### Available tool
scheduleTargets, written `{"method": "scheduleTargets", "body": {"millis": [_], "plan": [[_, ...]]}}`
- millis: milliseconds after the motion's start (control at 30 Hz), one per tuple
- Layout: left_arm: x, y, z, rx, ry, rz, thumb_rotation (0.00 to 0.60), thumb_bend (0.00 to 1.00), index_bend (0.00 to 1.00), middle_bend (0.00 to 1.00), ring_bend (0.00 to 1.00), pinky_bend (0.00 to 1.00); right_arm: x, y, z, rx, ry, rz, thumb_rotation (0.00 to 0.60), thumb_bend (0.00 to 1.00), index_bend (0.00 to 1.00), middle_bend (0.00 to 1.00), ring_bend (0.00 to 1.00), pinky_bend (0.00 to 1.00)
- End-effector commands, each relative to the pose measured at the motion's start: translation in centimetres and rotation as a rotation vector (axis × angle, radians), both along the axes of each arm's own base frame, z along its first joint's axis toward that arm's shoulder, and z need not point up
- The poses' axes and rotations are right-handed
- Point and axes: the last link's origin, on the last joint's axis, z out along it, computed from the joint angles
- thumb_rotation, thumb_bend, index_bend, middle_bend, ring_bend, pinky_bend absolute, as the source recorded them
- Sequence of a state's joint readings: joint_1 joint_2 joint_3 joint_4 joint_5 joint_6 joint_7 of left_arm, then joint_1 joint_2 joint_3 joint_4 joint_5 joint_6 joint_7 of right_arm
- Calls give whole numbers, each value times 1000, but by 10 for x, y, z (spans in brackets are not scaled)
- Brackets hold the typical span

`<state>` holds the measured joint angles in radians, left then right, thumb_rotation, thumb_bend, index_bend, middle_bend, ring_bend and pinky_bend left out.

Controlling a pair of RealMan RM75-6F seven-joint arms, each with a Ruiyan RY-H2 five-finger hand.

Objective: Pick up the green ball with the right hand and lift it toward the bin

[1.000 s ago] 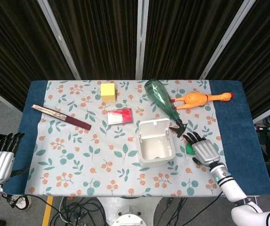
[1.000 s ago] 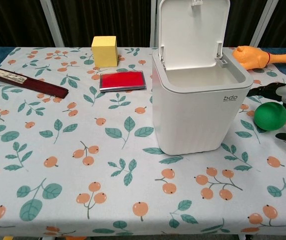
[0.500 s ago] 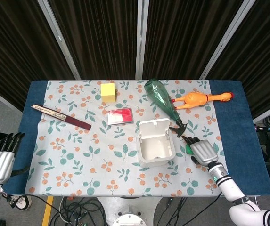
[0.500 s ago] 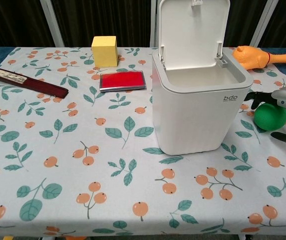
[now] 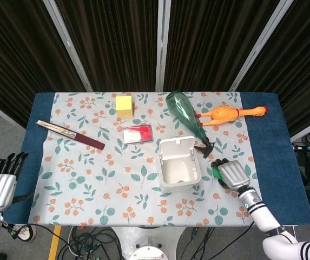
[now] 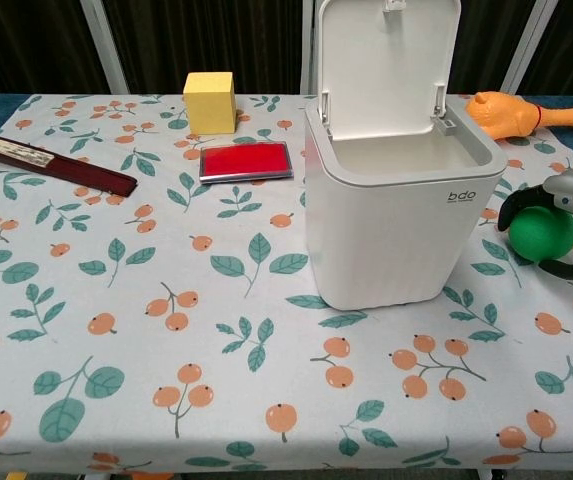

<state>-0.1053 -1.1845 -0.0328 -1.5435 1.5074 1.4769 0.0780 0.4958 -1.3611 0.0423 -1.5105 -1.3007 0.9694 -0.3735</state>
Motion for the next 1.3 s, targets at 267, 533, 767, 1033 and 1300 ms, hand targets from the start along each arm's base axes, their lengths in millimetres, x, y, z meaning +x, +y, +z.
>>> {"method": "scheduleTargets", "body": {"millis": [267, 533, 767, 1033, 1300], "plan": [[-1, -1, 0, -14, 3, 6, 600, 53, 45, 72, 0, 142, 17, 6, 66, -186, -73, 96, 600, 374, 364, 406, 414, 616], [2, 0, 1, -18, 9, 2, 600, 54, 45, 72, 0, 142, 60, 22, 125, -293, -155, 244, 600, 374, 372, 414, 422, 619], [-1, -2, 3, -17, 14, 19, 600, 54, 45, 71, 1, 142, 104, 25, 120, -193, -257, 350, 600, 373, 376, 417, 425, 631], [-2, -4, 3, -18, 11, 31, 600, 57, 45, 71, 0, 142, 131, 17, 94, -92, -282, 408, 600, 365, 377, 404, 425, 621], [-4, -5, 2, -22, 10, 33, 600, 57, 45, 71, 0, 142, 145, 13, 76, -44, -296, 423, 600, 347, 339, 367, 403, 580]]}}
